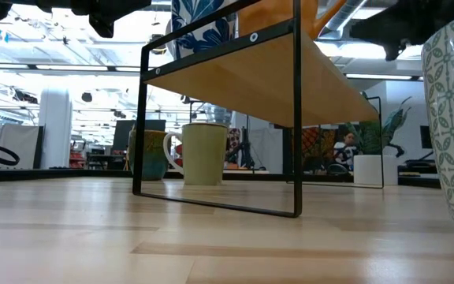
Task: Place coffee mugs
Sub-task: Put the white mug on the shelf
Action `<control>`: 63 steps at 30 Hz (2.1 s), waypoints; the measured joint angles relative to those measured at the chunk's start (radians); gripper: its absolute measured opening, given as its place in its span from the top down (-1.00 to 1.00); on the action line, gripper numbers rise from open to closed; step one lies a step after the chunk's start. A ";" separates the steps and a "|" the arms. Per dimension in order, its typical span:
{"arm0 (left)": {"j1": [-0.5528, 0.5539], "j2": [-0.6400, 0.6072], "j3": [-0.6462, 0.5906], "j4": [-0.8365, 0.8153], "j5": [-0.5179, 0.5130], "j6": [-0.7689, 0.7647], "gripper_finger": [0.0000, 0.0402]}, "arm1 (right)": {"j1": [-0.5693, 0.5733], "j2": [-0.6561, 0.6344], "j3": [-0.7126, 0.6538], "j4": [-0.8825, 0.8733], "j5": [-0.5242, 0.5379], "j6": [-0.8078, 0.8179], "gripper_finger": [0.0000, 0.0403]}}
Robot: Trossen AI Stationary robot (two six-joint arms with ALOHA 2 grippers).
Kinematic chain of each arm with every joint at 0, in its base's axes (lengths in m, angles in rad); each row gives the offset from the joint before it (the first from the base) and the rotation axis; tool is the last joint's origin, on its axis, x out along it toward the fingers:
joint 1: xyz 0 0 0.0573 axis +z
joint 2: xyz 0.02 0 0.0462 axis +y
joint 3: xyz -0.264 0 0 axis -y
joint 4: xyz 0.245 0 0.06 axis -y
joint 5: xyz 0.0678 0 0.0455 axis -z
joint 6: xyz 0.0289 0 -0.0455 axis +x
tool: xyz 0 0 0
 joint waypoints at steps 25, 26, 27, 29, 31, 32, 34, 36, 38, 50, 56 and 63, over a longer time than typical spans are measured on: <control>0.000 0.000 0.000 0.001 -0.031 0.014 0.27 | 0.016 0.006 0.103 0.070 -0.052 0.022 0.62; 0.000 0.000 0.000 0.001 -0.031 0.014 0.27 | 0.030 0.008 0.128 0.012 -0.032 0.053 0.61; 0.000 0.000 0.000 0.001 -0.031 0.014 0.27 | 0.047 0.017 0.157 -0.047 -0.010 0.083 0.61; 0.000 0.000 0.000 0.001 -0.032 0.014 0.27 | 0.084 0.038 0.223 -0.179 0.045 0.138 0.59; 0.000 0.000 0.000 0.001 -0.033 0.014 0.27 | 0.131 0.071 0.294 -0.317 0.100 0.195 0.54; 0.000 0.000 0.000 0.000 -0.033 0.014 0.27 | 0.154 0.093 0.333 -0.377 0.120 0.224 0.50; 0.000 0.000 0.000 0.001 -0.034 0.014 0.27 | 0.195 0.139 0.409 -0.503 0.131 0.285 0.42; 0.000 0.000 0.000 0.001 -0.034 0.014 0.27 | 0.234 0.187 0.484 -0.641 0.101 0.377 0.34; 0.000 0.000 0.000 0.001 -0.034 0.014 0.27 | 0.266 0.233 0.545 -0.786 0.037 0.484 0.27; 0.000 0.000 0.000 0.000 -0.033 0.012 0.27 | 0.422 0.474 0.587 -0.989 -0.250 0.965 0.21; 0.000 0.000 0.000 0.001 -0.033 0.024 0.27 | 0.445 0.600 0.587 -0.998 -0.377 0.948 0.22; 0.000 0.000 0.000 0.001 -0.033 0.028 0.27 | 0.427 0.715 0.587 -0.983 -0.506 0.927 0.22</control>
